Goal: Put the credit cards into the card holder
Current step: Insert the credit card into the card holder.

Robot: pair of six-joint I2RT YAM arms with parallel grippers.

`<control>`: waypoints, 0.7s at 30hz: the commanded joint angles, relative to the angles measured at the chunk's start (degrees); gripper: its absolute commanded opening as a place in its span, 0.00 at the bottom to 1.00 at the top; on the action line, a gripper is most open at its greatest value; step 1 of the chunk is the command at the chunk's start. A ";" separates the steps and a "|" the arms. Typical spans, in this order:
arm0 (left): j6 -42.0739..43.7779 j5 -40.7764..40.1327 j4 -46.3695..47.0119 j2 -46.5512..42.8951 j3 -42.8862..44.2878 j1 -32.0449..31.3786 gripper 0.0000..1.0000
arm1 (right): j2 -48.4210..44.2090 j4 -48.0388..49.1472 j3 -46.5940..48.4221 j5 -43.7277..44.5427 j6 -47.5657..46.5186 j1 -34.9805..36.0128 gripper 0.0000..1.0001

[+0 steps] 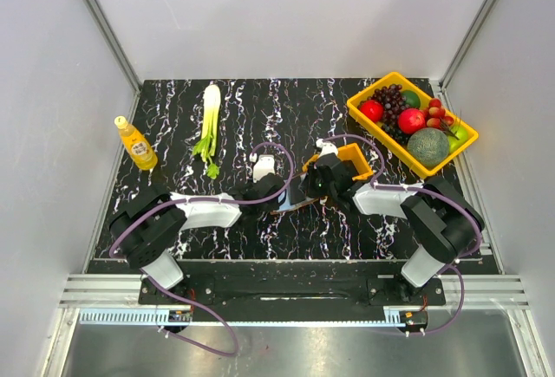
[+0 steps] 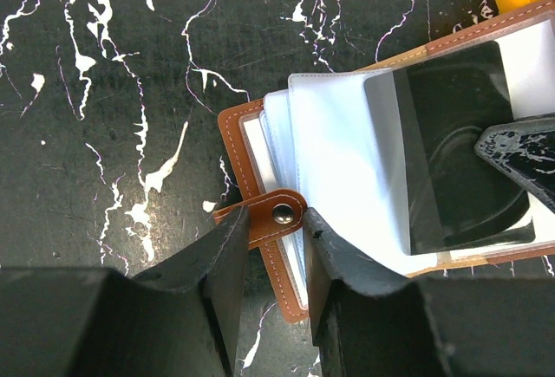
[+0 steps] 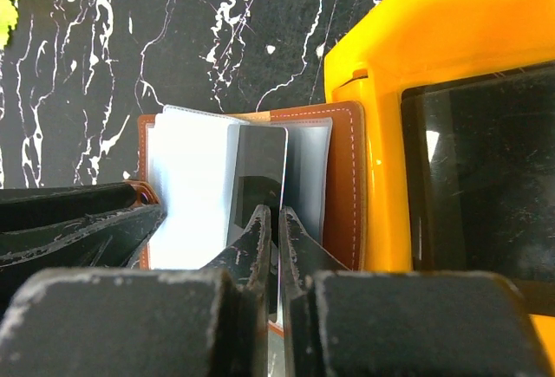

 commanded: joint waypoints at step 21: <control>-3.07 3.29 -11.25 3.60 -4.05 0.27 0.38 | 1.28 -2.98 -0.74 -4.91 4.01 0.48 0.12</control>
